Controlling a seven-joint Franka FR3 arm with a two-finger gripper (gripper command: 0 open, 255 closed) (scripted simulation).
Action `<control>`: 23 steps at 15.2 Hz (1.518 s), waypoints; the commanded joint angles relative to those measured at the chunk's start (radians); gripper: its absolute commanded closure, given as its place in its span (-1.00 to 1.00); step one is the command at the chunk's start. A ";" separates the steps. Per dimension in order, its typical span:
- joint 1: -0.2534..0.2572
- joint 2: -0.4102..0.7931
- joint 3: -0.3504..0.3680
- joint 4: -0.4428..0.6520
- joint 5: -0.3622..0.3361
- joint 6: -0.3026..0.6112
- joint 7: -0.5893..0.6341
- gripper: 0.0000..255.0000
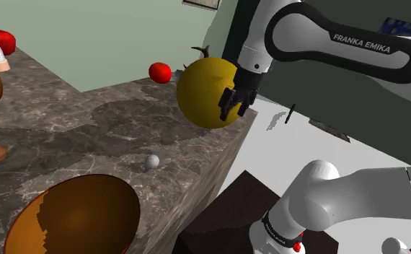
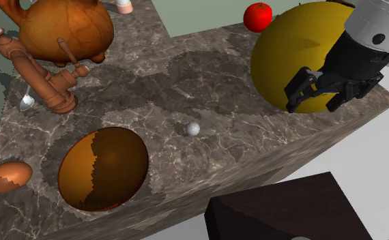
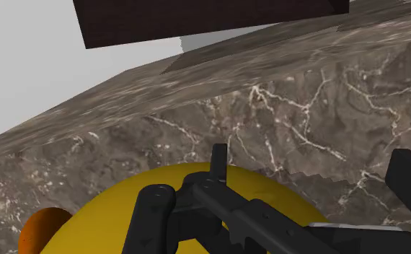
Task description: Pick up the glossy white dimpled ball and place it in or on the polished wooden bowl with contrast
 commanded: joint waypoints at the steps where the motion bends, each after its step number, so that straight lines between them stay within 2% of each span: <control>1: 0.000 0.000 0.000 0.000 0.000 0.000 0.000 -1.00; 8: 0.039 0.105 0.190 0.026 0.046 0.102 0.201 -1.00; 13: 0.047 0.227 0.326 0.087 0.041 0.171 0.352 -1.00; 17: 0.044 0.352 0.434 0.161 0.003 0.216 0.484 -1.00; 21: 0.036 0.505 0.540 0.258 -0.075 0.245 0.632 -1.00; 23: 0.037 0.540 0.559 0.268 -0.098 0.261 0.665 -1.00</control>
